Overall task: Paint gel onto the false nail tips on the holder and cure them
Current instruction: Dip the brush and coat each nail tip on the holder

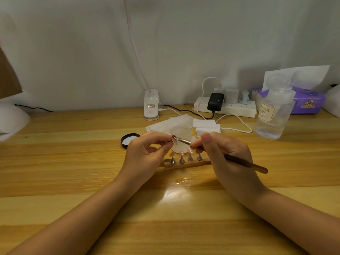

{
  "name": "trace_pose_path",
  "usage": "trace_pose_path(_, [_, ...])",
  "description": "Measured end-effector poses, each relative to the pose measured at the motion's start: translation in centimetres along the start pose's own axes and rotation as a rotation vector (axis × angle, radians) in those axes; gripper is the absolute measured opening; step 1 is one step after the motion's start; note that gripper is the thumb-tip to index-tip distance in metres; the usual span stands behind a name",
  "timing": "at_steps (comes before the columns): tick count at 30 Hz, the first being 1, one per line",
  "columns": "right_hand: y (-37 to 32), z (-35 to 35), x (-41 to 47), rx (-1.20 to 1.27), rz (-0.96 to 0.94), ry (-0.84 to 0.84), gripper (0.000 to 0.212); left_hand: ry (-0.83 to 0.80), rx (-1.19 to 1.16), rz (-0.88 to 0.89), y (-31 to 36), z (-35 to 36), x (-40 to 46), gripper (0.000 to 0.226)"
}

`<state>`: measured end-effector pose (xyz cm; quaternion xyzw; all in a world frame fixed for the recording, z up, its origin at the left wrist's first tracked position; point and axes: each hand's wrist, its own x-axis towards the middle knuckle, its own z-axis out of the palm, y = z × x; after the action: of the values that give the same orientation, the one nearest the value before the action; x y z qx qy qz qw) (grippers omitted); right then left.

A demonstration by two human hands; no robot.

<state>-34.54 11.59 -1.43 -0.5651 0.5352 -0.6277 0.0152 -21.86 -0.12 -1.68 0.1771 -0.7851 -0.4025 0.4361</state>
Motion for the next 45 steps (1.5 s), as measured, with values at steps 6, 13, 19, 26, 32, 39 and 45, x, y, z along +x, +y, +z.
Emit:
trace_pose_path(6, [0.07, -0.20, -0.44, 0.134, 0.079, 0.052, 0.035, 0.005, -0.034, -0.004, 0.04, -0.06, -0.04, 0.024])
trace_pose_path(13, [0.18, -0.37, -0.22, 0.081, 0.063, 0.123, 0.029, 0.006, -0.063, -0.039, 0.05, -0.16, -0.08, 0.012])
trace_pose_path(19, [0.06, -0.13, -0.08, -0.074, -0.126, 0.047, 0.033, -0.011, -0.097, -0.023, 0.23, -0.03, -0.12, 0.013])
trace_pose_path(26, [0.01, -0.18, -0.57, -0.026, -0.066, 0.011, 0.037, -0.021, -0.055, -0.007, 0.25, -0.12, -0.09, 0.016])
trace_pose_path(32, [0.33, -0.05, -0.32, -0.074, -0.068, 0.025, 0.038, -0.041, -0.056, -0.004, 0.38, -0.08, -0.02, 0.014])
trace_pose_path(39, [0.47, -0.09, -0.51, -0.025, -0.094, 0.036, 0.041, -0.036, -0.068, -0.006, 0.41, -0.03, -0.11, 0.014])
trace_pose_path(45, [0.85, 0.24, -0.13, -0.134, -0.143, -0.010, 0.041, -0.042, -0.053, 0.000, 0.46, -0.04, -0.10, 0.015])
